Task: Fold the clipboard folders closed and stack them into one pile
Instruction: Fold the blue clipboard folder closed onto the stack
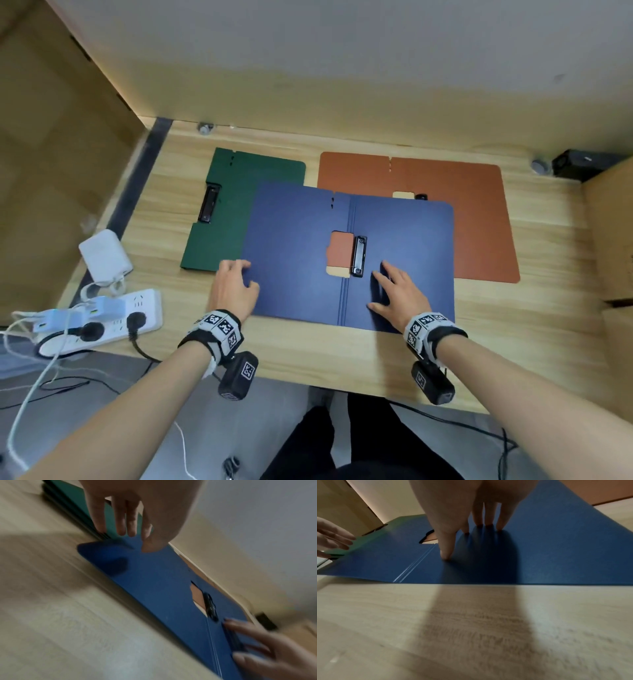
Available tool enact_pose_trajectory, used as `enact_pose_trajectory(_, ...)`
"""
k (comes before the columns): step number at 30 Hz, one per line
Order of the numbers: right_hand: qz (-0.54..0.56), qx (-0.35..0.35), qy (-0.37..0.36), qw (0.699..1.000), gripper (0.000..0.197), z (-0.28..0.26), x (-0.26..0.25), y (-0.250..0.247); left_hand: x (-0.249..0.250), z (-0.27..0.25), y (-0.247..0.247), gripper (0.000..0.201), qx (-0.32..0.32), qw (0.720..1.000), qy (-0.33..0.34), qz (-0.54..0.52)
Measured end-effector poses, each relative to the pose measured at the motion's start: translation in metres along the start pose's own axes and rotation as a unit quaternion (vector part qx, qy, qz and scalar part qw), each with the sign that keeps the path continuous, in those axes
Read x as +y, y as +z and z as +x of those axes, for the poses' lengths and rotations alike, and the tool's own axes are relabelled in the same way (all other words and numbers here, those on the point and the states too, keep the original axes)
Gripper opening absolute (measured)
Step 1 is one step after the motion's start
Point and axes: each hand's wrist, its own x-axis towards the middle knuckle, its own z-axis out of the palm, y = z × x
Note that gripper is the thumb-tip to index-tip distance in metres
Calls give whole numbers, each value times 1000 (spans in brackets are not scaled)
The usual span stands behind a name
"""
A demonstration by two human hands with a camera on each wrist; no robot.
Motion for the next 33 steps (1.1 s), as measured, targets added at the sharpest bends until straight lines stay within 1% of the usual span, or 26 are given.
enact_pose_trajectory(1,-7,2,8,1000,75,0,-1,0,-4,3,-1,44,-6,999,-37,-16)
enact_pose_trajectory(3,-26,5,18,999,70,1,-4,-2,-9,8,1,49,-20,995,-82,-52)
enact_pose_trajectory(5,-43,8,21,999,65,4,-7,-5,-12,11,3,54,-21,990,-113,-79)
enact_pose_trajectory(7,-55,10,21,998,61,6,-6,-7,-12,14,2,55,-5,986,-134,-97)
enact_pose_trajectory(8,-63,7,17,998,59,7,-5,-9,-10,15,-1,51,-1,984,-137,-111)
enact_pose_trajectory(10,-83,-2,6,997,54,9,-3,-10,-2,14,-6,36,-8,978,-129,-161)
enact_pose_trajectory(12,-87,-4,-1,996,48,10,-2,-13,9,9,-16,18,-15,974,-104,-203)
enact_pose_trajectory(13,-82,-3,-4,997,45,10,-3,-14,16,7,-23,14,-15,973,-88,-214)
enact_pose_trajectory(15,-66,-8,-7,998,42,12,-5,-21,32,3,-39,17,-19,973,-52,-225)
enact_pose_trajectory(17,-40,-36,-13,998,44,13,-3,-27,53,-3,-52,22,-21,976,-6,-216)
enact_pose_trajectory(19,-13,-69,-14,997,51,11,2,-35,78,-13,-63,16,-47,973,34,-223)
enact_pose_trajectory(20,-2,-72,-12,997,54,9,5,-40,92,-19,-67,15,-68,969,53,-230)
enact_pose_trajectory(22,18,-55,-3,998,54,2,13,-53,119,-30,-70,21,-101,965,104,-218)
enact_pose_trajectory(24,44,-36,17,998,53,-6,22,-69,146,-40,-67,30,-123,964,147,-183)
enact_pose_trajectory(26,83,-9,32,996,52,-11,31,-84,168,-46,-62,34,-132,965,164,-157)
enact_pose_trajectory(29,150,41,50,987,45,-20,47,-108,199,-52,-48,36,-147,961,196,-132)
enact_pose_trajectory(31,205,63,63,975,43,-28,57,-120,219,-54,-35,35,-166,952,228,-118)
enact_pose_trajectory(32,253,72,72,962,43,-29,61,-122,227,-52,-29,34,-177,948,239,-113)
enact_pose_trajectory(33,311,80,87,943,43,-31,63,-126,233,-49,-23,32,-187,945,245,-110)
